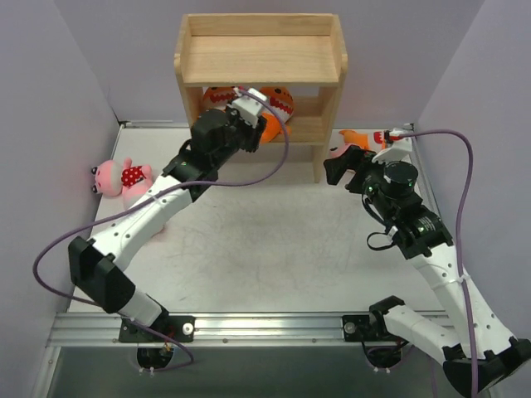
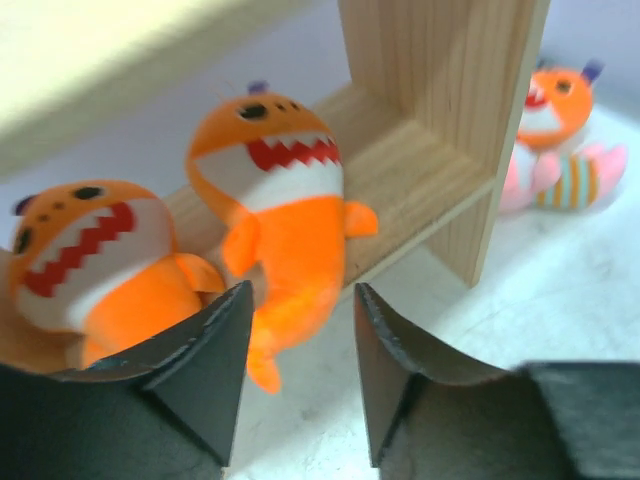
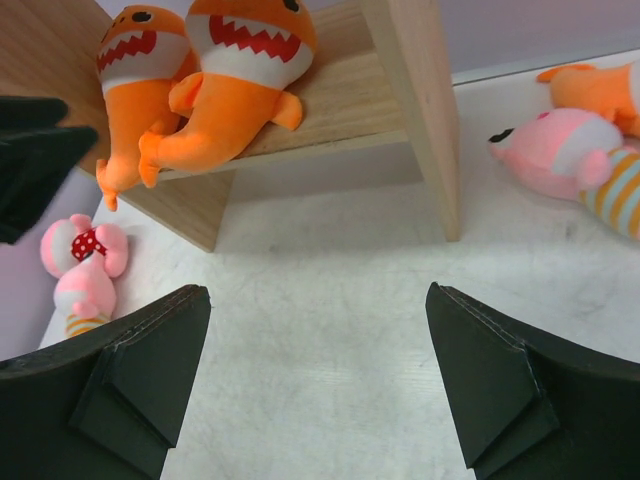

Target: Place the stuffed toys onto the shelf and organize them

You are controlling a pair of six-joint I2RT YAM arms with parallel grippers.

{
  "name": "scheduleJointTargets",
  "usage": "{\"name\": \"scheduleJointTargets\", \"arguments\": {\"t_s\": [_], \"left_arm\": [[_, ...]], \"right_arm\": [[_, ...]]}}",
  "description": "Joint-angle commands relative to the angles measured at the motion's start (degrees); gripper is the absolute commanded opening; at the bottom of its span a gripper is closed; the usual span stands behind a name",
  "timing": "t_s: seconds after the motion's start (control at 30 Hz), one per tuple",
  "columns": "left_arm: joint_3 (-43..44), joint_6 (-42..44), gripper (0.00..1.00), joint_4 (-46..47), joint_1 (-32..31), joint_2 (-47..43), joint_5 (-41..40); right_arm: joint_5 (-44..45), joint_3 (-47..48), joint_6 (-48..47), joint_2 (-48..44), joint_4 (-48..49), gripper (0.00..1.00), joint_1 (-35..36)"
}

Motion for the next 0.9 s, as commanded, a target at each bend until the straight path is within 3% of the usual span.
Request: {"name": "scheduleJointTargets", "arguments": {"t_s": [0.0,0.1,0.37,0.47,0.87], "left_arm": [[-0.60,-9.96,0.56,-2.26,4.20,-5.90,8.20],[-2.36,-14.09,0.72,-4.46,6.39,-9.76,10.68],[-9.03,-18.67,0.84,-15.79,17.20,-23.46,13.14],[-12.20,-16.56,0.89,-20.10,17.83,-28.03,6.74],[-33.01,-17.52,0.91,-22.13,19.76,-42.54,-6.11]], "right_arm": [[-4.53,-1.36,6.31,2.57,9.48,0.93,-0.30],[-6.12,-3.11,10.07,4.76,13.69,0.93,-0.04],[-4.64,-9.18,26.51,14.78,33.11,0.93,4.26],[-0.87,-9.01,30.22,19.95,38.55,0.89,6.46],[9.16,2.06,36.55,38.50,47.89,0.76,12.44]]}}
